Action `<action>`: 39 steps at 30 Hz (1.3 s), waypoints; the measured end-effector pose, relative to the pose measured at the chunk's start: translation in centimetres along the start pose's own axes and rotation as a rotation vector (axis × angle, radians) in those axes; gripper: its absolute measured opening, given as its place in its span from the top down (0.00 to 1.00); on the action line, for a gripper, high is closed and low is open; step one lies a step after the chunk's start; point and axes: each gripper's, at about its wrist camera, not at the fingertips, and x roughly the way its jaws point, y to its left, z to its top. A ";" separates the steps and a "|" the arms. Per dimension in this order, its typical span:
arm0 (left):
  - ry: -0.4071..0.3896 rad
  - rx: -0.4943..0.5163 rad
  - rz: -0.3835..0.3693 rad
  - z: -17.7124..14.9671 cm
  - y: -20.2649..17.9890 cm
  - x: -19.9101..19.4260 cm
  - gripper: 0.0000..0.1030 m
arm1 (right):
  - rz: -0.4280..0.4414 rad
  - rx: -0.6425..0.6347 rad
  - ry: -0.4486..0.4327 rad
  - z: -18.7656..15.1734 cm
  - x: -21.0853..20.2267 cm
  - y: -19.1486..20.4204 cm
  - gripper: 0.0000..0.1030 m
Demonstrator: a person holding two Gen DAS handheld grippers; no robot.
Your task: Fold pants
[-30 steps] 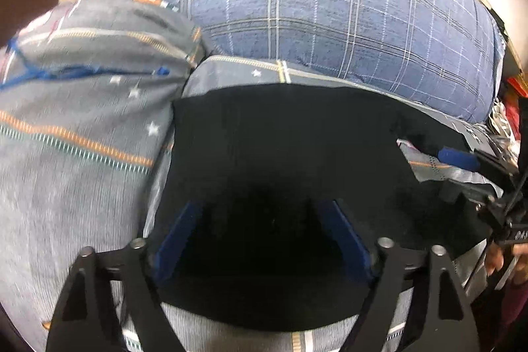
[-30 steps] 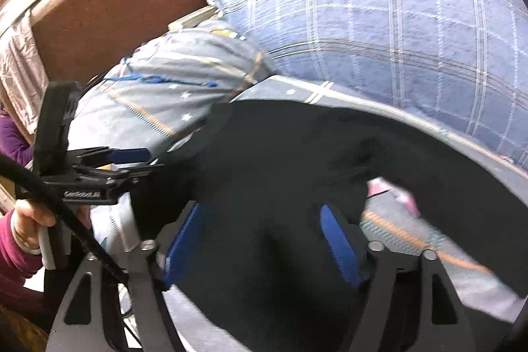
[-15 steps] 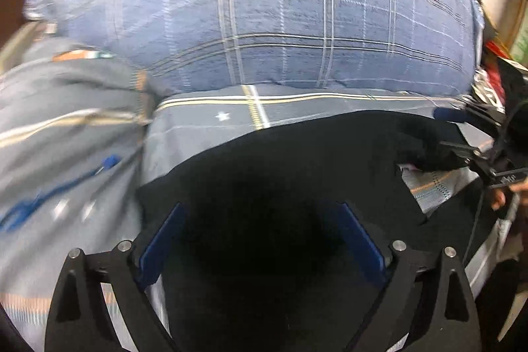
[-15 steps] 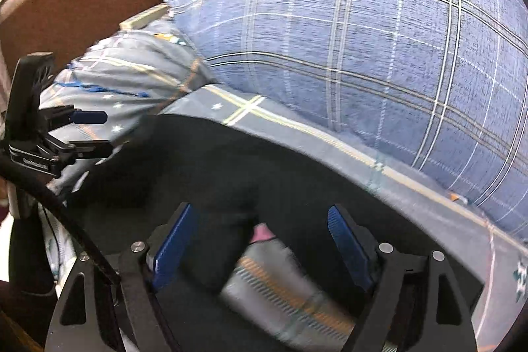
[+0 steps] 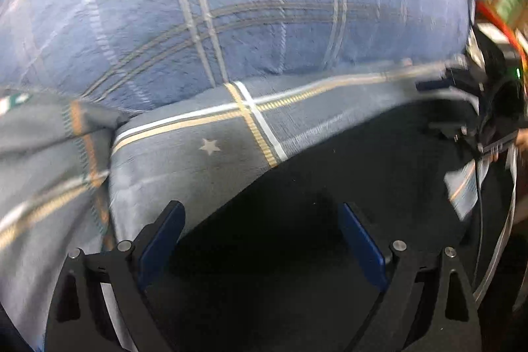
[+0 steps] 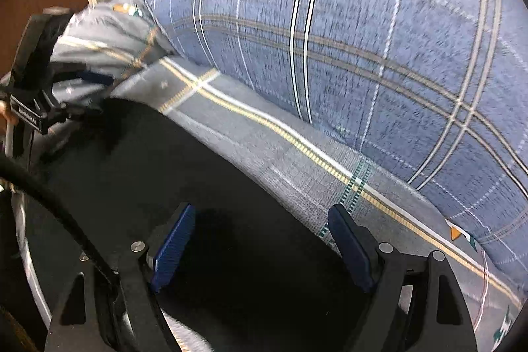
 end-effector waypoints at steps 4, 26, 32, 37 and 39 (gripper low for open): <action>0.073 0.079 0.060 0.7 -0.5 2.5 0.09 | 0.053 0.021 0.047 -0.2 1.7 -0.6 0.27; -0.281 0.086 0.055 -9.3 -10.0 -12.3 0.95 | -0.123 -0.199 -0.279 -7.1 -15.3 11.6 0.94; -0.239 -0.092 -0.079 -19.6 -11.6 -11.3 0.94 | -0.036 -0.151 -0.230 -16.1 -15.7 16.2 0.94; -0.228 -0.257 -0.079 -24.0 -11.1 -10.5 0.94 | -0.005 -0.037 -0.123 -20.7 -11.7 16.9 0.94; -0.252 -0.295 -0.059 -24.7 -10.5 -11.4 0.89 | -0.010 0.020 -0.128 -21.3 -11.4 17.0 0.91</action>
